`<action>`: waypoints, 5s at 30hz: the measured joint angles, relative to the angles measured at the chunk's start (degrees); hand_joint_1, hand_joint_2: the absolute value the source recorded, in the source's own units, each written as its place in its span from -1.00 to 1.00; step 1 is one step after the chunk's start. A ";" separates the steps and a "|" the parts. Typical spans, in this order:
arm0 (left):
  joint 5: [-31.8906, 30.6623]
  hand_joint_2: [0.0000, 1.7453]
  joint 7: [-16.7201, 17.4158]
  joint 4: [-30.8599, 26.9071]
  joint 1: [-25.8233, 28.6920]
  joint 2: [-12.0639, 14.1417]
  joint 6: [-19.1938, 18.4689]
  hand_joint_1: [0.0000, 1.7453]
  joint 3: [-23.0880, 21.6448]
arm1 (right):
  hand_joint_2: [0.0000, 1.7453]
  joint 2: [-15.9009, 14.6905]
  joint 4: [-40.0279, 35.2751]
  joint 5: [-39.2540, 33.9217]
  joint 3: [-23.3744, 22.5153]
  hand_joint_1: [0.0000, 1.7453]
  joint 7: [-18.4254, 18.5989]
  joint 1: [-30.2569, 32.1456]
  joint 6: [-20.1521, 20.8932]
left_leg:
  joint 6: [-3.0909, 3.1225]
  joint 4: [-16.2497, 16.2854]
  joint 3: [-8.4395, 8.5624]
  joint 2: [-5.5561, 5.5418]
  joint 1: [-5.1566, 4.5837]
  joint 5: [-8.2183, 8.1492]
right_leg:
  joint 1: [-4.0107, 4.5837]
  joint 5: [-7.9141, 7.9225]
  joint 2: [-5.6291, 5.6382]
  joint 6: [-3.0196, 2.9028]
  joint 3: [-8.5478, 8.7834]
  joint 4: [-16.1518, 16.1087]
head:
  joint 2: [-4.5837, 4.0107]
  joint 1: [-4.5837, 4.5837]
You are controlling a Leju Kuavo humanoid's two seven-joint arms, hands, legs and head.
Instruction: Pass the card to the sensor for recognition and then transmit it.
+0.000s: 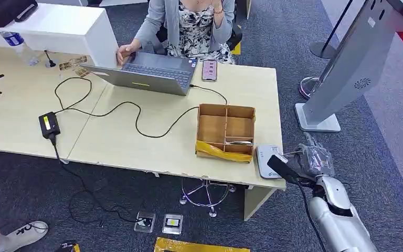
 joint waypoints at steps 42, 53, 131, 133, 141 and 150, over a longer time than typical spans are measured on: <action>2.16 -1.00 0.26 0.02 0.03 0.04 0.31 -1.00 -0.42 | 1.00 -1.88 15.06 -4.20 -0.59 1.00 -2.97 -5.63 -0.26 | 0.00 0.00 -0.01 0.00 0.00 0.00 | 0.00 0.00 0.00 0.00 0.01 0.00 | 0.00 -0.02; 2.19 -1.00 0.28 0.02 0.03 0.02 0.31 -1.00 -0.44 | 1.00 -2.12 10.83 -5.97 -1.70 1.00 -3.17 -9.95 4.00 | 0.00 0.01 0.00 0.01 0.00 0.00 | 0.00 0.02 -0.01 -0.02 0.01 0.01 | 0.00 -0.02; 2.75 -1.00 0.11 0.02 0.04 -0.42 0.26 -1.00 -3.91 | 1.00 -5.20 5.68 -12.02 1.36 1.00 -0.87 3.74 -1.47 | 0.00 0.01 -0.02 0.03 0.00 -0.01 | 0.00 0.01 0.04 -0.02 -0.02 0.00 | 0.00 -0.02; 2.69 -1.00 -0.04 0.02 0.05 -0.42 0.22 -1.00 -4.24 | 1.00 -5.59 5.79 -11.60 1.05 1.00 -0.74 2.00 -0.96 | 0.00 0.01 -0.02 0.03 -0.01 0.00 | 0.00 0.02 0.05 -0.02 -0.02 0.01 | 0.00 -0.02; 2.23 -1.00 -1.03 0.02 -0.04 -0.39 -0.24 -1.00 -4.70 | 1.00 -5.70 4.37 -8.76 -0.02 1.00 -0.74 -6.59 2.97 | 0.00 0.02 -0.01 0.06 -0.01 0.00 | -0.01 0.04 0.05 0.00 0.00 0.07 | 0.00 0.00; 1.20 -1.00 -2.34 0.02 -0.15 -0.44 -0.94 -1.00 -5.73 | 1.00 1.19 3.15 -4.19 0.35 1.00 -2.97 -15.89 4.72 | -0.06 0.02 -0.03 0.06 0.03 0.04 | 0.02 0.03 0.08 -0.01 -0.03 0.17 | 0.00 -0.02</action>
